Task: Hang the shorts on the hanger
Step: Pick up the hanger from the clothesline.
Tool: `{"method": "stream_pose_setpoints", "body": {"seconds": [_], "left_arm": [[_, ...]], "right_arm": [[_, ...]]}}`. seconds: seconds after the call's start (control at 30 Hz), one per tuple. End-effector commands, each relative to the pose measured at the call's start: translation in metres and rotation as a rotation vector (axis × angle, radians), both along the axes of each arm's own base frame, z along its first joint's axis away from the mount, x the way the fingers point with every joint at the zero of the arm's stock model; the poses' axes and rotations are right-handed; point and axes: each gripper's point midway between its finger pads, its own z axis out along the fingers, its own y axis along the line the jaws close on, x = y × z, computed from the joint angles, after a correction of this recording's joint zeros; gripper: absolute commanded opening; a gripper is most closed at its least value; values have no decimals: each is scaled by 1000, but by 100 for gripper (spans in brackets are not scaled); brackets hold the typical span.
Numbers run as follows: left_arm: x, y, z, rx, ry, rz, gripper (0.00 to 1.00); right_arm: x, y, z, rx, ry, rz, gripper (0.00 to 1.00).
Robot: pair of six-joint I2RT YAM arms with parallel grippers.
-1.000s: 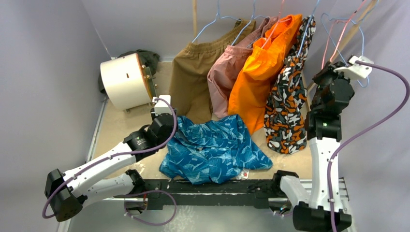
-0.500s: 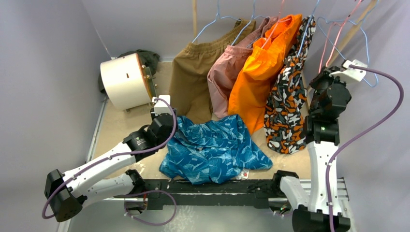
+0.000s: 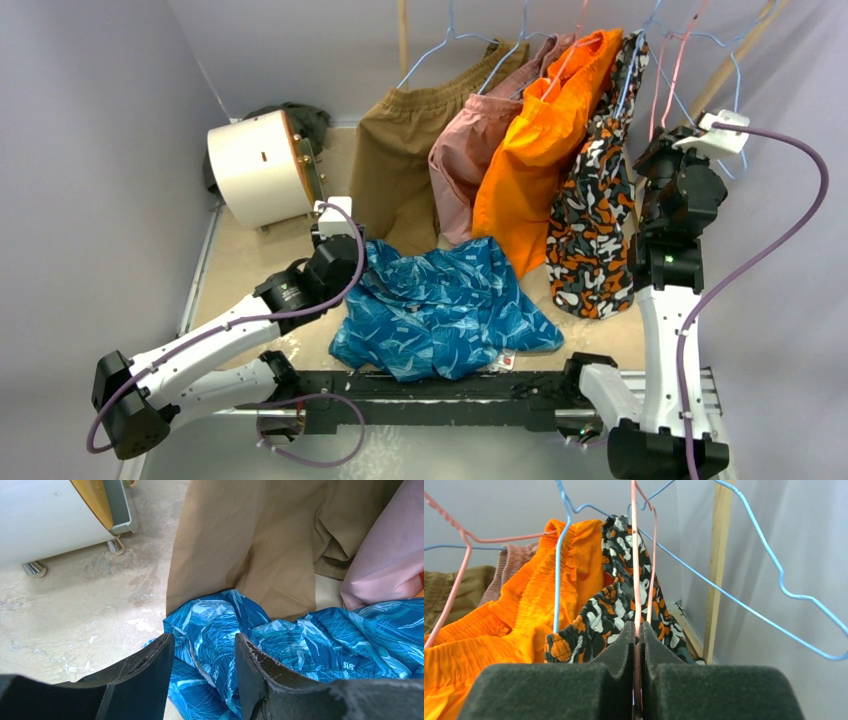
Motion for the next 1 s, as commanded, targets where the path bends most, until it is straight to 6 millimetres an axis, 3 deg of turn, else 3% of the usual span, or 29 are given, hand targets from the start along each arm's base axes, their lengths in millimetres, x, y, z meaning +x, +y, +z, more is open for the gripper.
{"method": "stream_pose_setpoints", "body": {"seconds": [0.0,0.33,0.57,0.7,0.97], "left_arm": [[5,-3,25,-57,-65,11,47],[3,-2,31,-75,-74,11,47],[0,-4,37,-104,-81,-10,47],[-2,-6,40,-119,-81,-23,47],[-7,-12,51,-183,-97,-70,47]], "right_arm": [[-7,19,34,-31,-95,95,0],[-12,22,-17,50,24,107,0],[-23,27,-34,66,84,122,39],[-27,26,-21,67,93,113,55],[-33,16,55,101,41,48,71]]}}
